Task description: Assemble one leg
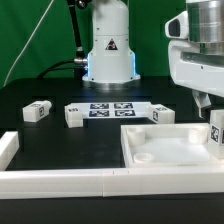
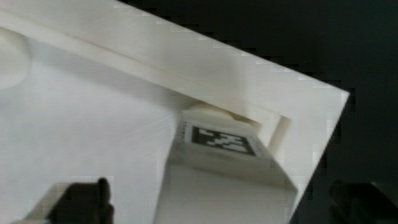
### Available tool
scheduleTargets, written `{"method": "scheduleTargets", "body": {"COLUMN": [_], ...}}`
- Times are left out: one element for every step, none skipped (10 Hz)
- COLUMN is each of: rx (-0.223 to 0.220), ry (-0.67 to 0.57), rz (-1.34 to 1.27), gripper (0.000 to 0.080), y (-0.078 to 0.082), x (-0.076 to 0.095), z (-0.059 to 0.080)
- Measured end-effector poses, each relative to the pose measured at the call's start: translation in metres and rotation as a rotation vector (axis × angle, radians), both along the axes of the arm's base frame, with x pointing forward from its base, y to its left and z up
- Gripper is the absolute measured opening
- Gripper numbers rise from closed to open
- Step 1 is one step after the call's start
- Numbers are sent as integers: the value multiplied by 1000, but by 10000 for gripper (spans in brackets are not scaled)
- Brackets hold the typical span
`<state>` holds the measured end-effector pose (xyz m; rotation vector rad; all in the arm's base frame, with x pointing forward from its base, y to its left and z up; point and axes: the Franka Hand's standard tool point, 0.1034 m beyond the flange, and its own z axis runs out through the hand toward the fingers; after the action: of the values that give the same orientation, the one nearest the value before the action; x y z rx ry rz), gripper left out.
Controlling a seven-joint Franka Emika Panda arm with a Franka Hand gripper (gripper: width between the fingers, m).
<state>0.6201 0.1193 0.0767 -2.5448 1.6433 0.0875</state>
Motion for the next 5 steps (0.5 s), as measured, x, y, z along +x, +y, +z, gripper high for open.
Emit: {"method": "scheduleTargets", "body": {"rx": [-4, -6, -8, -14, -26], "ry": [-19, -37, -51, -66, -77], "rz": [151, 287, 406, 535, 644], "gripper": [635, 647, 649, 649, 649], "y": [0, 0, 2, 3, 4], "x": [0, 0, 0, 0, 0], "z": [0, 0, 0, 1, 1]}}
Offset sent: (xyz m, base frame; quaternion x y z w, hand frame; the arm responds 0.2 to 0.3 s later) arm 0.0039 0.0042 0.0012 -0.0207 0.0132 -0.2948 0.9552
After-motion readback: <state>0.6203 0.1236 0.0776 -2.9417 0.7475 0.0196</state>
